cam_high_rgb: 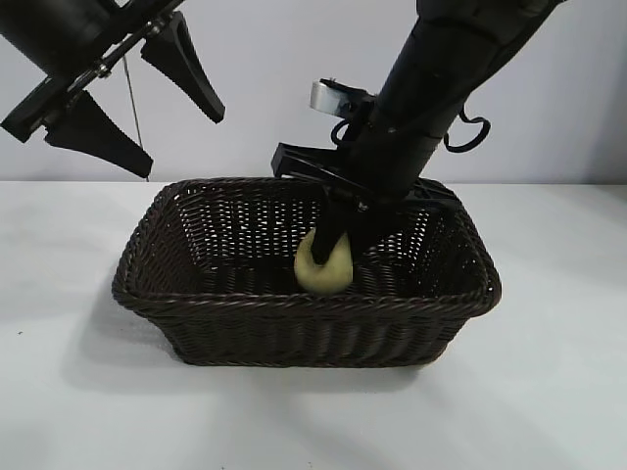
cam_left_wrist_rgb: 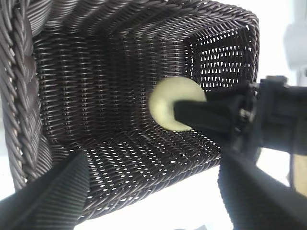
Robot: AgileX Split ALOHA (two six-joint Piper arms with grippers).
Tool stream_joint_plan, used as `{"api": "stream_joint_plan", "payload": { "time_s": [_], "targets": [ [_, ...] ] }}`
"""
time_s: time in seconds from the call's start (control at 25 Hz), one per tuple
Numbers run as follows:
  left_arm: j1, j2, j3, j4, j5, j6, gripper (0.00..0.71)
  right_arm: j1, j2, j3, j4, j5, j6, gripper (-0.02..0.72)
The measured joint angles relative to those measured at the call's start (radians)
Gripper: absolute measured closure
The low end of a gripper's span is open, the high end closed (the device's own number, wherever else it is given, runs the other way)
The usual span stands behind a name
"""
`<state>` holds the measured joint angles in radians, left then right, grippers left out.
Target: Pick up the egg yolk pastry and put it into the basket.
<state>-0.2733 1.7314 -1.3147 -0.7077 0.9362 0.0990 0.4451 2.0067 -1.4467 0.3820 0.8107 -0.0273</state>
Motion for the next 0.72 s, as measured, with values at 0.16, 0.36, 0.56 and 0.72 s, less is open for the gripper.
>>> {"api": "stream_joint_plan", "payload": {
  "time_s": [0.16, 0.36, 0.56, 0.72],
  "targets": [
    [0.000, 0.000, 0.000, 0.000, 0.002, 0.000, 0.168, 0.000, -0.003, -0.001, 0.003, -0.001, 0.001, 0.328],
    [0.000, 0.000, 0.000, 0.000, 0.003, 0.000, 0.168, 0.000, -0.057, -0.020, 0.001, 0.021, 0.002, 0.311],
    [0.000, 0.000, 0.000, 0.000, 0.003, 0.001, 0.168, -0.019, -0.118, -0.125, -0.007, 0.122, 0.008, 0.311],
    [0.000, 0.000, 0.000, 0.000, 0.003, 0.001, 0.168, -0.062, -0.130, -0.213, -0.021, 0.229, 0.016, 0.311]
  ]
}}
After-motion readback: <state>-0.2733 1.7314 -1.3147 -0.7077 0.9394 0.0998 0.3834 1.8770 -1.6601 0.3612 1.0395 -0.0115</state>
